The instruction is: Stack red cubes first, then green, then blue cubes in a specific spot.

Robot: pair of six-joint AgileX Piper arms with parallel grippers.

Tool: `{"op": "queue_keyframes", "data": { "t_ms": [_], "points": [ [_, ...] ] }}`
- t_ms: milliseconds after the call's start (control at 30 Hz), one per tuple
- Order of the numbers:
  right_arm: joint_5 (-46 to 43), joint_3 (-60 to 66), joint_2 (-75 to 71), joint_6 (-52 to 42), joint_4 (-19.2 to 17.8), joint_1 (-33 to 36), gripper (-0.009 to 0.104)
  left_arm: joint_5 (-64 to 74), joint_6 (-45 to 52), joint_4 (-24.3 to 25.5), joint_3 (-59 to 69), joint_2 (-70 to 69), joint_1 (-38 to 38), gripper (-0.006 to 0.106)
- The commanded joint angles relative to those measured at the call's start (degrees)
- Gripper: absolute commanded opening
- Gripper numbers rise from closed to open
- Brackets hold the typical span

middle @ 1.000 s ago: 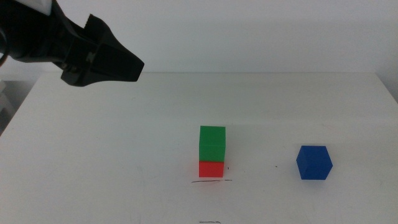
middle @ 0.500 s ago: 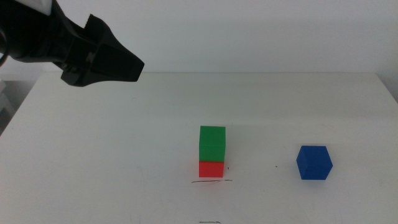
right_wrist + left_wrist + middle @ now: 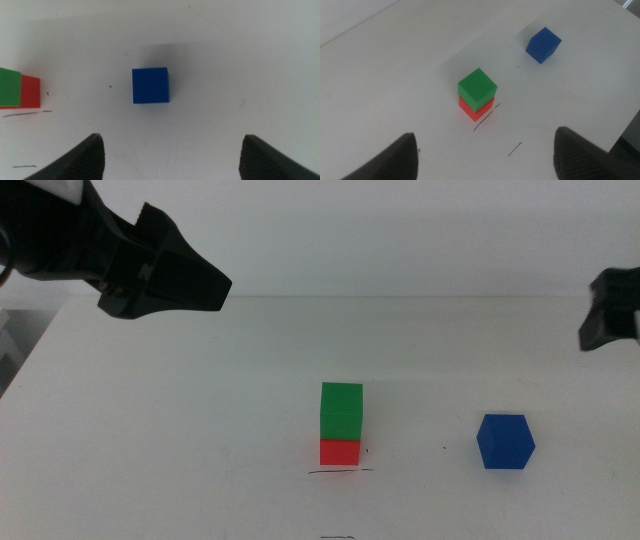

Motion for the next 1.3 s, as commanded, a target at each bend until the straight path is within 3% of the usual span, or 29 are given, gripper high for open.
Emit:
{"op": "queue_keyframes", "data": {
  "t_ms": [0, 233, 767, 1267],
  "points": [
    [2.3, -2.1, 1.0, 0.1, -0.8, 0.1, 0.078, -2.6, -0.7, -2.0, -1.3, -1.1, -0.4, 0.091],
    [1.6, -2.1, 8.8, 0.1, 2.1, 0.1, 0.078, -2.6, -0.7, -2.0, -1.3, -1.1, -0.4, 0.091],
    [-10.7, 1.9, 21.1, -2.9, 2.0, 0.4, 0.078, -2.6, -0.7, -2.0, -1.3, -1.1, -0.4, 0.091],
    [-14.7, 1.9, 29.1, -4.5, 2.0, 0.5, 0.078, -2.6, -0.7, -2.0, -1.3, -1.1, -0.4, 0.091]
  ]
}}
